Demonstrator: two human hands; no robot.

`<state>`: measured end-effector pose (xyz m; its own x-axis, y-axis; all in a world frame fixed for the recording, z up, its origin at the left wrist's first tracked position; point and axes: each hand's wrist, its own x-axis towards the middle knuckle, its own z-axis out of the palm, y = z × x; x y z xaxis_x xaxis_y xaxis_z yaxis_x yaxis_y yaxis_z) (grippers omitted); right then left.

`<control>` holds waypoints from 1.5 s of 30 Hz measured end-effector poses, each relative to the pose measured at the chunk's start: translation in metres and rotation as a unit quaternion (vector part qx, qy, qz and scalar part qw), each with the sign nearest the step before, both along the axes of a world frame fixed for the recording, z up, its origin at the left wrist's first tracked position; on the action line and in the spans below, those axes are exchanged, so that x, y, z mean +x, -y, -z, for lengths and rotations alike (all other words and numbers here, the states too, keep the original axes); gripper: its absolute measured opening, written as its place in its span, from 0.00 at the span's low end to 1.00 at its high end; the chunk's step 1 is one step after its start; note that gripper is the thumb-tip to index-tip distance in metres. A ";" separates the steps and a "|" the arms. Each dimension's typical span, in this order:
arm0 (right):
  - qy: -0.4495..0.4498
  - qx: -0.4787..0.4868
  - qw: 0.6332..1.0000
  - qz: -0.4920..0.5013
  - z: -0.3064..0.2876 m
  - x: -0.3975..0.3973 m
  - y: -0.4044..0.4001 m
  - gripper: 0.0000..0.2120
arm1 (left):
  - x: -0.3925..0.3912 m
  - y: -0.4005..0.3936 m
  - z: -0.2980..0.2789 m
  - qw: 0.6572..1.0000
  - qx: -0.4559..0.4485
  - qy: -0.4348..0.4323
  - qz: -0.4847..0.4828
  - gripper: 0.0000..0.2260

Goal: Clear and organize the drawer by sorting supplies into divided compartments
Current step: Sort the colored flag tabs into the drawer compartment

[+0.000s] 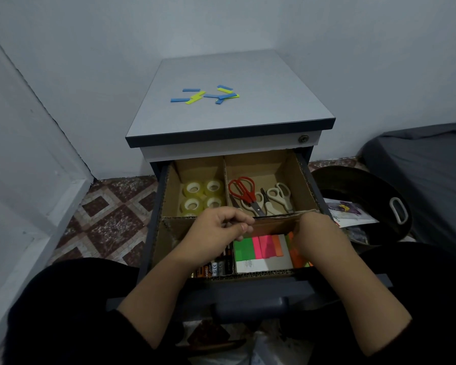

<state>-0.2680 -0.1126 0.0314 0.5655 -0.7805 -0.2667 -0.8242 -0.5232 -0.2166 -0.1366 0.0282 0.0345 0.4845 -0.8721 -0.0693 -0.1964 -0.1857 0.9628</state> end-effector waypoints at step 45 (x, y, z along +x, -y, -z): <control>-0.051 -0.035 0.998 -0.024 0.004 0.003 -0.007 0.10 | 0.001 -0.003 -0.004 1.000 0.011 -0.005 -0.023 0.08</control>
